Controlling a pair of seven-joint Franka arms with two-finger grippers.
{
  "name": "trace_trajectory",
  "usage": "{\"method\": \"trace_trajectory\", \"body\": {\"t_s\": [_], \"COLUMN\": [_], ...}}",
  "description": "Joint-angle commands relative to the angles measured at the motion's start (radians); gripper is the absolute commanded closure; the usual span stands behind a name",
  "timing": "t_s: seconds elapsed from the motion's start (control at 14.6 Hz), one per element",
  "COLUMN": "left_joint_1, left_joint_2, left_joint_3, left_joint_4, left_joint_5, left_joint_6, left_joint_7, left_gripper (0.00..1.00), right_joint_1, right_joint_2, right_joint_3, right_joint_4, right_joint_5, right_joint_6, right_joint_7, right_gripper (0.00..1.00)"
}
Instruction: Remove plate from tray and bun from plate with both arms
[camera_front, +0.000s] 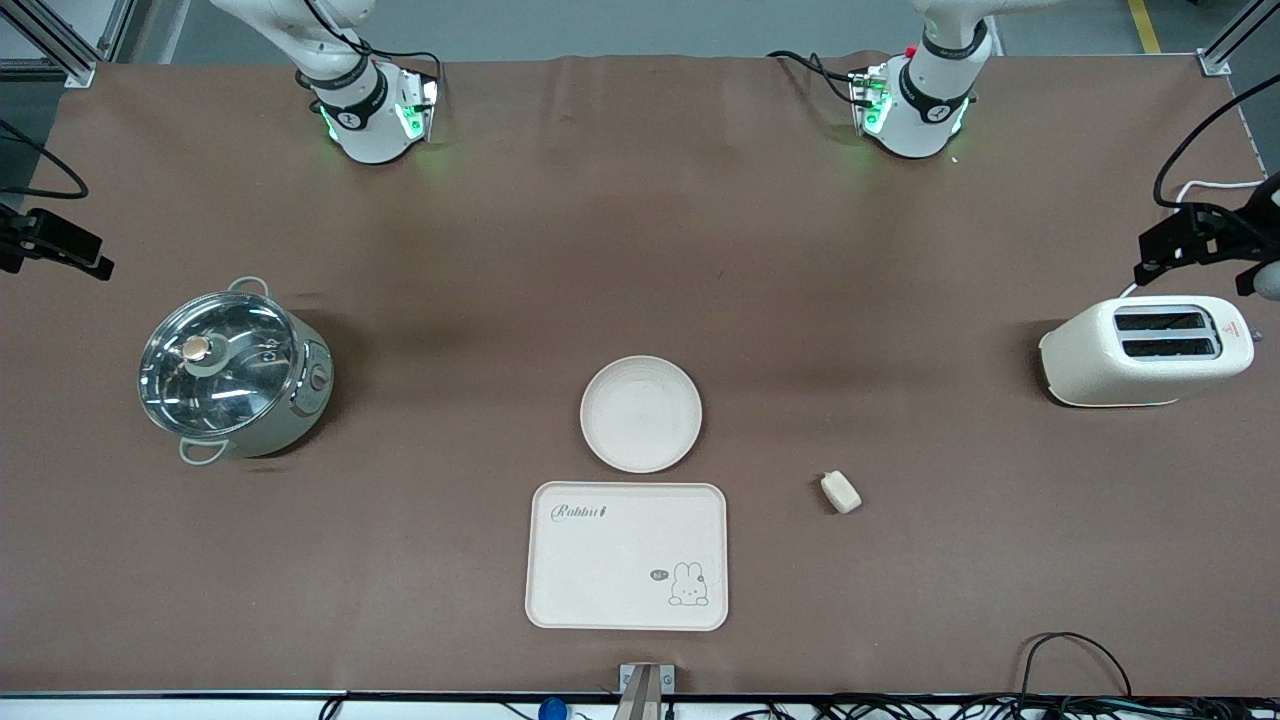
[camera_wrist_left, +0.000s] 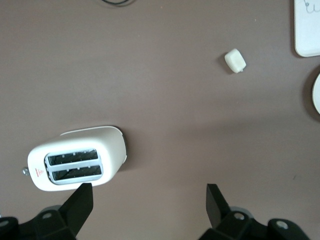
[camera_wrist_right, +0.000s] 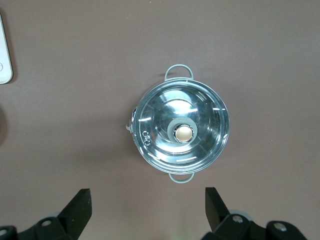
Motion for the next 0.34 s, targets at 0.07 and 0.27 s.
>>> {"method": "trace_trajectory", "body": {"t_s": [0.07,0.27], "left_joint_1": [-0.159,-0.158], "left_joint_2": [-0.046,-0.023], "left_joint_3": [0.125,0.137], "left_joint_4": [-0.046,-0.007], "left_joint_5": [0.009,0.004], "left_joint_6": [0.019,0.013], "left_joint_7": [-0.066,-0.060], "left_gripper": [0.00,0.00], "right_joint_1": [-0.012,-0.017], "right_joint_2": [-0.026,-0.026], "right_joint_3": [0.010,0.008], "right_joint_4": [-0.018,-0.022], "right_joint_5": [-0.008,-0.008], "right_joint_6": [-0.004,-0.006], "right_joint_7": [-0.005,-0.005], "right_gripper": [0.00,0.00]}}
